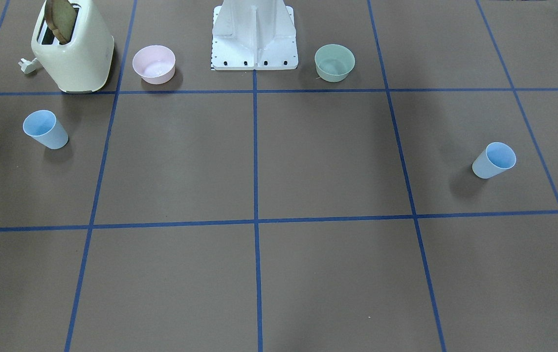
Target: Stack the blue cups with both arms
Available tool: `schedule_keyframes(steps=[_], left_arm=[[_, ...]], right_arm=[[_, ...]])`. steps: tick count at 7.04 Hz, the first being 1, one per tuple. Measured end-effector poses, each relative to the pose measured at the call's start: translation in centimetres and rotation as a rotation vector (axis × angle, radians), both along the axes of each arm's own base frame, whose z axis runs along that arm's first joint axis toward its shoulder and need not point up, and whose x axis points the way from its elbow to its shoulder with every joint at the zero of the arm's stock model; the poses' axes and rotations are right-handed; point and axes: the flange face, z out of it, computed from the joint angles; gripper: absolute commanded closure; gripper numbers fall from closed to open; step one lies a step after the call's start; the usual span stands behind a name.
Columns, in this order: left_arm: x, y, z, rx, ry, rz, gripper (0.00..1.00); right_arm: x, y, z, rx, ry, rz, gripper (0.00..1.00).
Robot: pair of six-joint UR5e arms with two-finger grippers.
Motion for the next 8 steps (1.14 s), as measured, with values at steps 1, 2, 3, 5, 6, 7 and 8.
schedule_keyframes(steps=[1,2,3,5,6,7,8], left_arm=[[0.0,-0.1,-0.1,-0.001,0.001,-0.001,0.02],[0.0,-0.1,-0.2,-0.004,0.002,-0.004,0.02],[0.0,-0.1,-0.3,-0.004,0.003,-0.005,0.02],[0.0,0.0,-0.5,-0.007,0.004,-0.009,0.02],[0.1,-0.2,-0.3,-0.016,0.003,-0.012,0.02],[0.5,-0.6,0.0,-0.024,-0.003,-0.009,0.02],[1.4,-1.6,0.3,-0.027,-0.021,0.002,0.02]], right_arm=[[0.0,-0.1,0.1,-0.001,0.001,0.000,0.00],[-0.1,-0.2,0.0,0.000,0.002,0.001,0.00],[-0.1,-0.4,-0.2,0.005,0.004,0.002,0.00],[-0.2,-0.5,0.1,0.000,0.013,0.003,0.00],[-0.5,-0.5,0.6,-0.011,0.012,-0.002,0.00],[-1.1,-0.3,1.0,-0.020,0.011,-0.014,0.00],[-1.7,0.2,1.5,-0.032,0.011,-0.023,0.00]])
